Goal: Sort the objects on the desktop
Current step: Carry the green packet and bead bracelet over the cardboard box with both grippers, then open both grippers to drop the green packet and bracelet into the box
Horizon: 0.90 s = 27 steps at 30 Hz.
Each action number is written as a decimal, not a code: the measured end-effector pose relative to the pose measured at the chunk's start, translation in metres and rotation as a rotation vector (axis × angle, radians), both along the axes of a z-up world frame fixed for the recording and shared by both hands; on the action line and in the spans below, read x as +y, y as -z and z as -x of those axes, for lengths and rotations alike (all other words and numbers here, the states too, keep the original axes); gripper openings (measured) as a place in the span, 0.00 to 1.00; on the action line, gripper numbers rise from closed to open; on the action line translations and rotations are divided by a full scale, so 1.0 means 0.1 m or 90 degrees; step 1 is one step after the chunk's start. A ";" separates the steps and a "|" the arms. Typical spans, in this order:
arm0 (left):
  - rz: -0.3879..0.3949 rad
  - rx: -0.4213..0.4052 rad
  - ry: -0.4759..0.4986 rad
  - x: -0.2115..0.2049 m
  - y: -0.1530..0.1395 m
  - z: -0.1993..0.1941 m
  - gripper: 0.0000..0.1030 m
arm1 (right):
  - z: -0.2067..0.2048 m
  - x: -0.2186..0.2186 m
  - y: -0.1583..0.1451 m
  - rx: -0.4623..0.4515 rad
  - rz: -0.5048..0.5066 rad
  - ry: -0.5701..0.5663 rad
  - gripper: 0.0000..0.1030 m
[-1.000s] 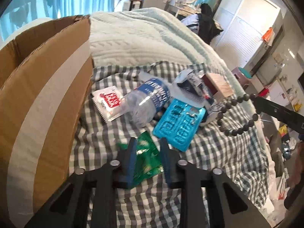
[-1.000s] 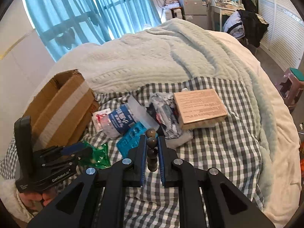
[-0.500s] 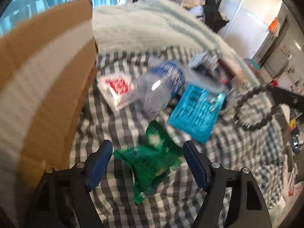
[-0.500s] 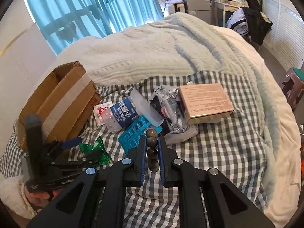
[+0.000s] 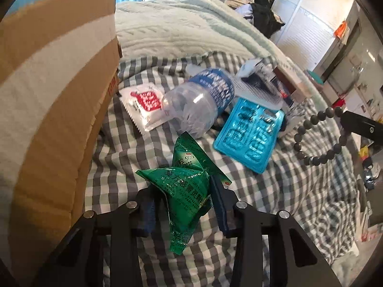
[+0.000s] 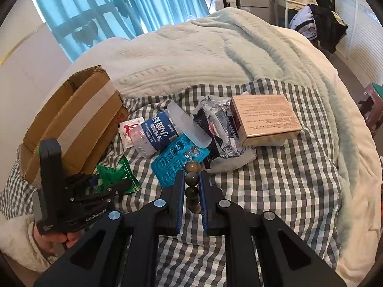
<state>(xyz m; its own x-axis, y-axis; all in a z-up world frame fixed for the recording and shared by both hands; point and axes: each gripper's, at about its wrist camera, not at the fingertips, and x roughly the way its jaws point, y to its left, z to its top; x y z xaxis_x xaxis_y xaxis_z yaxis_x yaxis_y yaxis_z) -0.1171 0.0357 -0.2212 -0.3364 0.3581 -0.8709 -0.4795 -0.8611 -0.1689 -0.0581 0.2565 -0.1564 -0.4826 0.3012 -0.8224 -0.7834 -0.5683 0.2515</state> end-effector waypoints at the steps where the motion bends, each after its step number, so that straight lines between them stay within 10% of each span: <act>1: -0.008 0.003 0.003 0.01 -0.05 -0.01 0.38 | 0.01 -0.01 -0.03 0.003 -0.001 -0.003 0.11; 13: -0.085 0.080 0.051 0.09 -0.90 -0.12 0.38 | 0.18 -0.14 -0.57 0.045 -0.035 -0.033 0.11; 27: -0.087 0.134 -0.110 -0.81 -1.70 0.38 0.38 | 1.24 -0.36 -1.53 0.111 -0.098 -0.192 0.11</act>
